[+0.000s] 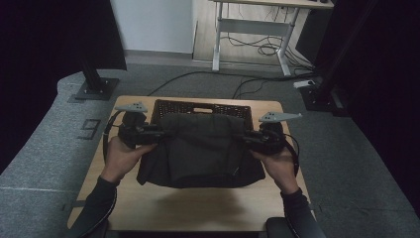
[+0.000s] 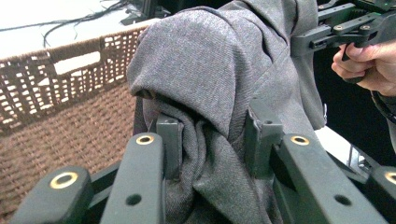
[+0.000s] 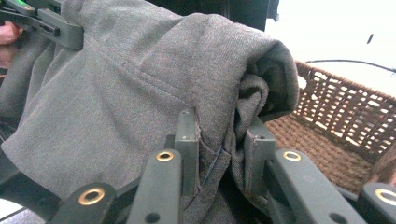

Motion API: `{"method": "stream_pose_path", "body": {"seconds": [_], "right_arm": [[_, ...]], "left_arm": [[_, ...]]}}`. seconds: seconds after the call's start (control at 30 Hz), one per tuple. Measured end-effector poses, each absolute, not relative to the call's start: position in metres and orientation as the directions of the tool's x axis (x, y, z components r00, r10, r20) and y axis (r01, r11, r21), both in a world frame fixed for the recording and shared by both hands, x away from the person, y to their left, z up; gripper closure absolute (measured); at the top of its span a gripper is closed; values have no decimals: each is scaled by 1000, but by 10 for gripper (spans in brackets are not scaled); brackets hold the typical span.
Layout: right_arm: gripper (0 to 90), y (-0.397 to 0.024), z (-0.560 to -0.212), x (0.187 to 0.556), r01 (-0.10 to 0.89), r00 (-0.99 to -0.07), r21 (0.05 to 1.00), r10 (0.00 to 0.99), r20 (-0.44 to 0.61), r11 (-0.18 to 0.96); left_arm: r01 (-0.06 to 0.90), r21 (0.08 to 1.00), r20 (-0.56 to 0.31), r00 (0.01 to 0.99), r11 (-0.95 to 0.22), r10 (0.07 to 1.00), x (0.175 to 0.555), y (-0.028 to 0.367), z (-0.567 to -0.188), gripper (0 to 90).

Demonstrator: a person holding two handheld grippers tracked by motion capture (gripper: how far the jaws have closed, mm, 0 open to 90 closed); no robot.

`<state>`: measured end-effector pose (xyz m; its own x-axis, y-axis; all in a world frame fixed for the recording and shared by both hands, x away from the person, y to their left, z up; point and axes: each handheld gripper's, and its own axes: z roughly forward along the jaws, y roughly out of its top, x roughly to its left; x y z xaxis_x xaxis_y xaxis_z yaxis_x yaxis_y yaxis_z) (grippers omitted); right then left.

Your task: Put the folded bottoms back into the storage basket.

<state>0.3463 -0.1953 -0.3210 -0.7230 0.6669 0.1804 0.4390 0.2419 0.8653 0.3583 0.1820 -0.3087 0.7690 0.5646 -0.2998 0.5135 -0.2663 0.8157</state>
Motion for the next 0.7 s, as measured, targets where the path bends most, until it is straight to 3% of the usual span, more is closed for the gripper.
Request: {"method": "stream_pose_path", "body": {"seconds": [0.7], "right_arm": [[724, -190, -288, 380, 383, -698, 895, 707, 117, 230]], "left_arm": [[461, 850, -248, 778, -255, 578, 395, 182, -274, 643]]}}
